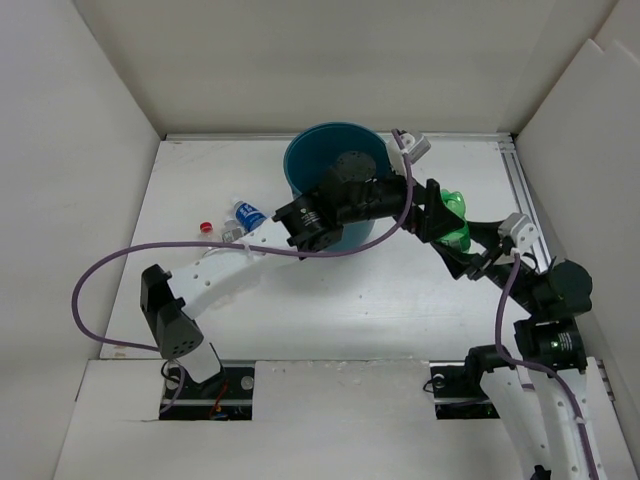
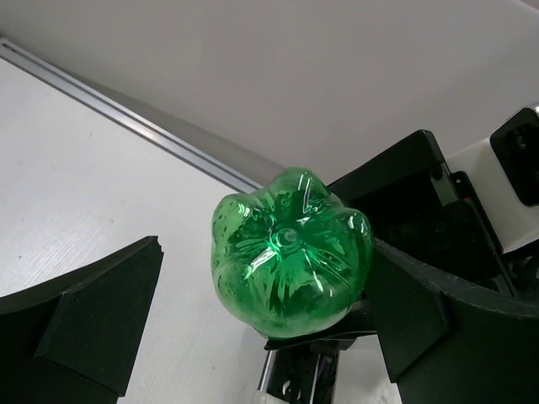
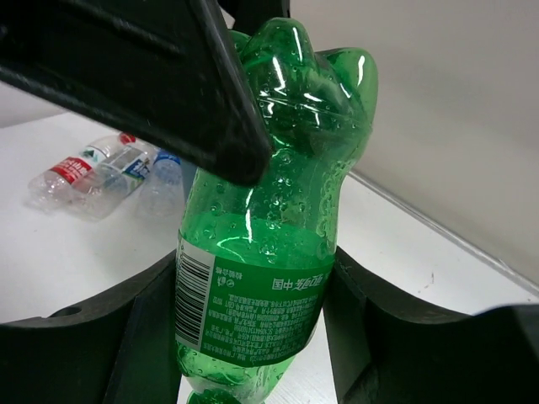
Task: Put the plastic bottles in the bin
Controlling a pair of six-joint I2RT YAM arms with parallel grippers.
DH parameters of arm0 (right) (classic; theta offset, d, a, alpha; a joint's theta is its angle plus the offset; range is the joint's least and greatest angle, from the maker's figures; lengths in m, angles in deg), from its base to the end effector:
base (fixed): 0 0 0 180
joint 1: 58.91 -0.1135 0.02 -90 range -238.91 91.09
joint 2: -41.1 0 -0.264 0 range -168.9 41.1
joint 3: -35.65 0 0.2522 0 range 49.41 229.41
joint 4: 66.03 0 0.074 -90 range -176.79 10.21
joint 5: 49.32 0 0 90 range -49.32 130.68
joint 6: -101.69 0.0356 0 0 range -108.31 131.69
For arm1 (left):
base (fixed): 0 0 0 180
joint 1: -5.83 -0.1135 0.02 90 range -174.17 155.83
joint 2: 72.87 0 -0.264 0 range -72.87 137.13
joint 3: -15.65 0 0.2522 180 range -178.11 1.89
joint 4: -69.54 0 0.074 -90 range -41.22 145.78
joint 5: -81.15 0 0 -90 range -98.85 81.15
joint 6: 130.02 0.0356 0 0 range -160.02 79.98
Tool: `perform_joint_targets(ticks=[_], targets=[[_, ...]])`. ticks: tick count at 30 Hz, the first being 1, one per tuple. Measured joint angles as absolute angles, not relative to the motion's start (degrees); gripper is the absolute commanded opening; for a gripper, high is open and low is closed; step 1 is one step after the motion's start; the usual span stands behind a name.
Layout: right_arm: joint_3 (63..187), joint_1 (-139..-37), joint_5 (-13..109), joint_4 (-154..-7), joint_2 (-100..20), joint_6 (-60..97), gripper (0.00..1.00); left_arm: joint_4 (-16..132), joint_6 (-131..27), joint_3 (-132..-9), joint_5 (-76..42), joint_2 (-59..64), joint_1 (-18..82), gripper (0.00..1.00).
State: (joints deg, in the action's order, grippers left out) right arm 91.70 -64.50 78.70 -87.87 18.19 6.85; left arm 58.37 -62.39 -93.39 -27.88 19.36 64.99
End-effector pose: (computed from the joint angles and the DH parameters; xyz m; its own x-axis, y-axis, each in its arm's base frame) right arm 0.0855 0.0304 0.3741 0.2515 -0.0422 -0.9669 -0.6590 0.7242 -0.2030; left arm 0.1842 -0.3312 0.4608 -0.3256 -0.1564 -0.9325 0.9236 0.1584 -0.3491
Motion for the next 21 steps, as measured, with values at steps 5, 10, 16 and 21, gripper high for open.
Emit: perform_joint_targets(ticks=[5,10,16,21], targets=[[91.7,-64.5,79.9,-86.2,18.0,7.9,0.0,58.3,-62.8,-94.2,-30.0,20.1,65.0,0.75],[91.8,-64.4,80.1,-83.5,17.6,8.4,0.16,58.8,-63.0,-95.7,-32.3,20.2,65.4,0.01],[92.0,-64.4,78.3,-82.1,17.0,7.8,1.0,58.4,-64.3,-98.3,-32.4,21.2,63.0,0.0],[92.1,-64.4,74.0,-85.1,15.6,3.6,1.0,56.1,-65.1,-103.1,-28.2,22.7,52.7,0.0]])
